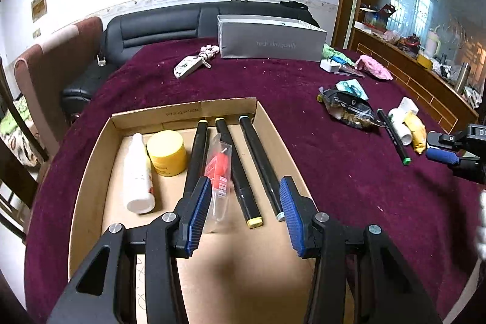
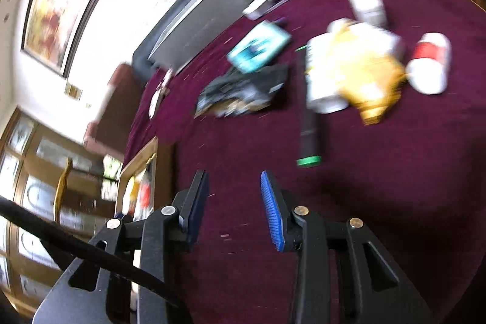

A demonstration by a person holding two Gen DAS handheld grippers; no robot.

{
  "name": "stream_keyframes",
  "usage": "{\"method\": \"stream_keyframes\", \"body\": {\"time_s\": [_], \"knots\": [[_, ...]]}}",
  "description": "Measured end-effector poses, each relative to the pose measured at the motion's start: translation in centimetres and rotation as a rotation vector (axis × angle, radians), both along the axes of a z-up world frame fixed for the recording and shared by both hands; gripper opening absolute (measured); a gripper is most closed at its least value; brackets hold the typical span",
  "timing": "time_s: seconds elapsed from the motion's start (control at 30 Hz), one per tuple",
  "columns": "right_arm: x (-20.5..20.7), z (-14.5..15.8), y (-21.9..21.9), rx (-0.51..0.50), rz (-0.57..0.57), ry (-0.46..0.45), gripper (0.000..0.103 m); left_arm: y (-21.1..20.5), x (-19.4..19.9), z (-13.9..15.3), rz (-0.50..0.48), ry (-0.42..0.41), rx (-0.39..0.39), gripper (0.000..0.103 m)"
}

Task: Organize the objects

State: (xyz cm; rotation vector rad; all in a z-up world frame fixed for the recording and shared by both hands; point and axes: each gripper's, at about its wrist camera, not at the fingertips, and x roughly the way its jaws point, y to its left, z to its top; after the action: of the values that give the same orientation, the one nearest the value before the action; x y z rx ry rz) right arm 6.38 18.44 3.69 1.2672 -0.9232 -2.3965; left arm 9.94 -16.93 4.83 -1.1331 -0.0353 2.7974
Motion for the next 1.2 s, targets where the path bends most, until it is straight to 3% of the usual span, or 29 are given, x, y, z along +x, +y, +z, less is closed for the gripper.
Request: {"method": "stream_keyframes", "body": {"time_s": [0.2,0.3,0.43,0.67,0.73,0.77,0.87,1.07,1.2], "knots": [[-0.5,-0.3,3.3,0.043,-0.065,-0.016,0.038,-0.4,1.1,0.8,0.019,0.013,0.034,0.041],[-1.5,-0.9,3.2,0.075,-0.068,-0.038,0.038,-0.6,2.0,2.9,0.010,0.050,0.103,0.041],[-3.7,-2.4,2.3,0.125,-0.052,-0.066,0.038,0.2,2.8,5.1,-0.039,0.073,0.208,0.049],[-7.8,-3.1,-0.5,0.309,-0.064,-0.063,0.037,3.5,0.5,4.9,-0.071,-0.043,0.341,0.049],[-8.3,-3.1,-1.4,0.389,-0.068,-0.058,0.026,4.7,-1.1,4.5,-0.065,-0.094,0.399,0.049],[-8.4,-3.2,-1.5,0.413,-0.063,-0.064,0.014,5.2,-1.7,4.2,-0.057,-0.109,0.417,0.049],[-7.3,-3.4,-0.8,0.381,-0.038,-0.051,0.013,7.0,-4.2,3.3,-0.015,-0.139,0.445,0.048],[-4.5,-4.4,2.0,0.184,0.017,0.001,0.013,10.6,-11.0,-0.8,0.108,-0.255,0.462,0.048],[-4.4,-5.0,3.3,0.073,0.027,-0.004,0.013,11.3,-14.5,-3.2,0.219,-0.294,0.519,0.048]]}}
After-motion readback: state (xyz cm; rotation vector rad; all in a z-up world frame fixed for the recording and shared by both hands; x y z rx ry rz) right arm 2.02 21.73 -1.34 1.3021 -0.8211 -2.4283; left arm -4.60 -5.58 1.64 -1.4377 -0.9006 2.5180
